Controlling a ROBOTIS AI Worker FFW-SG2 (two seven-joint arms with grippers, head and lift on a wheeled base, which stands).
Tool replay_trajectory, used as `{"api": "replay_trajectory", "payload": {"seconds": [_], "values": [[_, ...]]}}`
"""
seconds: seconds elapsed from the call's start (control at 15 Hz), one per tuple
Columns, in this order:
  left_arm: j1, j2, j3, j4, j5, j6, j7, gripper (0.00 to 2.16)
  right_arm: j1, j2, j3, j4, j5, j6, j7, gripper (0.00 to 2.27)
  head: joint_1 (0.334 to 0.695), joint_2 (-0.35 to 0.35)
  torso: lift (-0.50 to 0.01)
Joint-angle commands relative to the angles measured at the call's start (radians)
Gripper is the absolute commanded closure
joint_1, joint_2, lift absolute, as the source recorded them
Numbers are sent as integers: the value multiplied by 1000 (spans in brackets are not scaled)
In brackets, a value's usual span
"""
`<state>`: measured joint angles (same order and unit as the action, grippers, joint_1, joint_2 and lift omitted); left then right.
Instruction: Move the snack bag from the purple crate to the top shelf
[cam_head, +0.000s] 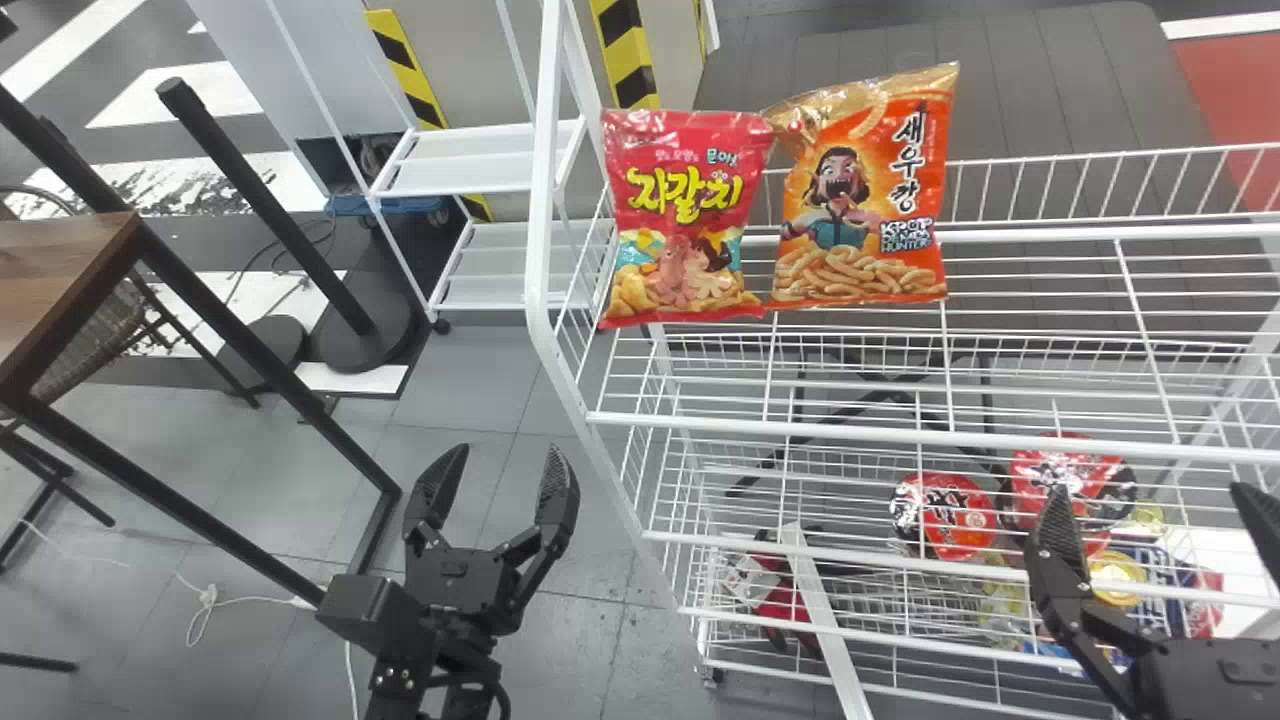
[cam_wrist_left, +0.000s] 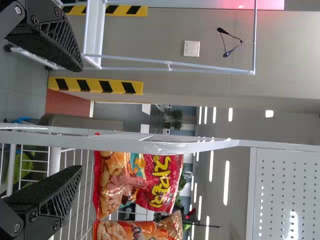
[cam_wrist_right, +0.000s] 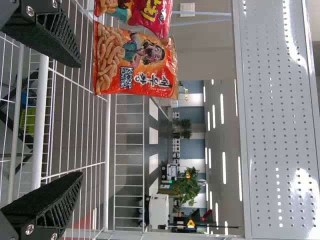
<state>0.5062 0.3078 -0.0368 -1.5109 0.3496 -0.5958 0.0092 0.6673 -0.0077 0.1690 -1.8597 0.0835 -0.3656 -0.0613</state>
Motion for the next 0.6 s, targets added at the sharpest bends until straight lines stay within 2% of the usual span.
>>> {"api": "replay_trajectory", "payload": {"seconds": [0.0, 0.2, 0.33, 0.53], "values": [[0, -4, 0, 0, -6, 0, 0, 134, -2, 9, -5, 7, -1, 6, 0, 22, 695, 279, -1], [0, -7, 0, 1, -11, 0, 2, 134, 0, 9, -10, 8, -1, 18, -3, 22, 695, 272, -1], [0, -9, 0, 3, -11, 0, 2, 134, -6, 9, 0, -13, -4, 156, -29, -2, 695, 268, -12], [-2, -9, 2, 5, -9, 0, 3, 134, -9, 9, 3, -16, -7, 162, -29, -2, 695, 263, -24]]}}
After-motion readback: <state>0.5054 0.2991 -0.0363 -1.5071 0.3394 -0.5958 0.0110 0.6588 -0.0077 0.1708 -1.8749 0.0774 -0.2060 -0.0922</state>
